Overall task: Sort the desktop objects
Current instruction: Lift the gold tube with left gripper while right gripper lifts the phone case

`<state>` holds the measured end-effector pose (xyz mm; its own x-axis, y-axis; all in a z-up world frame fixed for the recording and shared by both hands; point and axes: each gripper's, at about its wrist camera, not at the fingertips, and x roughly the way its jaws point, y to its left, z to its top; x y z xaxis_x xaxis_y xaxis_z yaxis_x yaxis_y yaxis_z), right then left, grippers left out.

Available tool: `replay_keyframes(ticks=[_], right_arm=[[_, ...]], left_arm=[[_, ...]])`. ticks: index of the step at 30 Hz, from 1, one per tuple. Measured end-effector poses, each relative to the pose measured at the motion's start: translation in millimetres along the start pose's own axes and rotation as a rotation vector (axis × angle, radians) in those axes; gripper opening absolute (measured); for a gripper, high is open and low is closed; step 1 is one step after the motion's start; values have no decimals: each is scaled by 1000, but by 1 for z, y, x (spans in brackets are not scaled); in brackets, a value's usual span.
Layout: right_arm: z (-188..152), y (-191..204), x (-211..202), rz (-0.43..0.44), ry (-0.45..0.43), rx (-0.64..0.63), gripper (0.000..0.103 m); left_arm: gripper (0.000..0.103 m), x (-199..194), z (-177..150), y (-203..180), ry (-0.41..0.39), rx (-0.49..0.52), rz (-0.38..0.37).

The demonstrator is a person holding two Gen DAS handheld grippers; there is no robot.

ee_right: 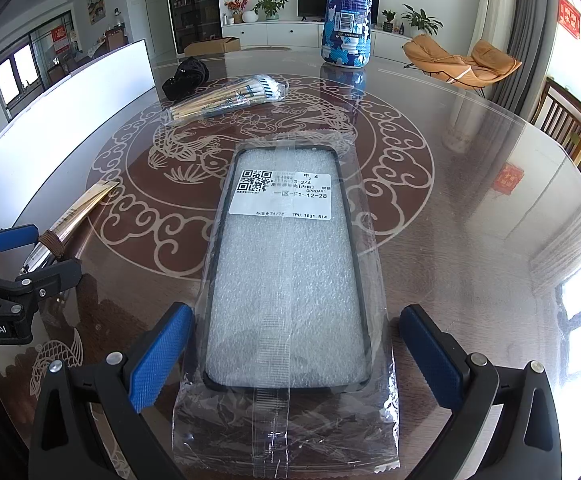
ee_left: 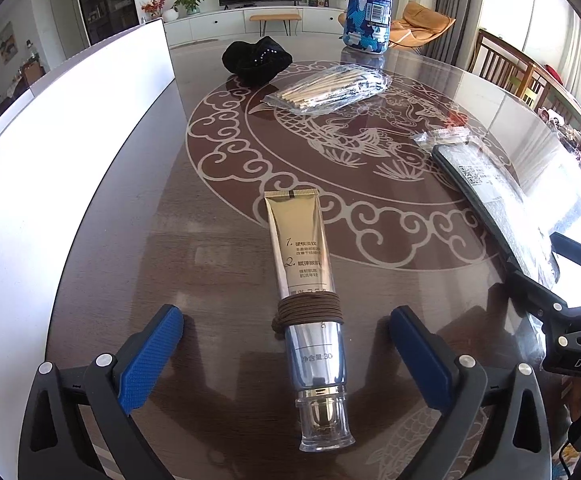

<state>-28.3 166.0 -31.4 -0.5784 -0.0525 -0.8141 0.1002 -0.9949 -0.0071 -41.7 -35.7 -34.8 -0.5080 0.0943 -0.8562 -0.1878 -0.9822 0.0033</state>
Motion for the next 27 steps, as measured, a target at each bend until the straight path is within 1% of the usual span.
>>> replay_keyframes(ticks=[23, 27], right_arm=[[0, 0, 0, 0, 0, 0, 103], [0, 0, 0, 0, 0, 0, 103]], left_arm=[[103, 0, -1, 0, 0, 0, 0], [103, -2, -1, 1, 17, 0, -3]])
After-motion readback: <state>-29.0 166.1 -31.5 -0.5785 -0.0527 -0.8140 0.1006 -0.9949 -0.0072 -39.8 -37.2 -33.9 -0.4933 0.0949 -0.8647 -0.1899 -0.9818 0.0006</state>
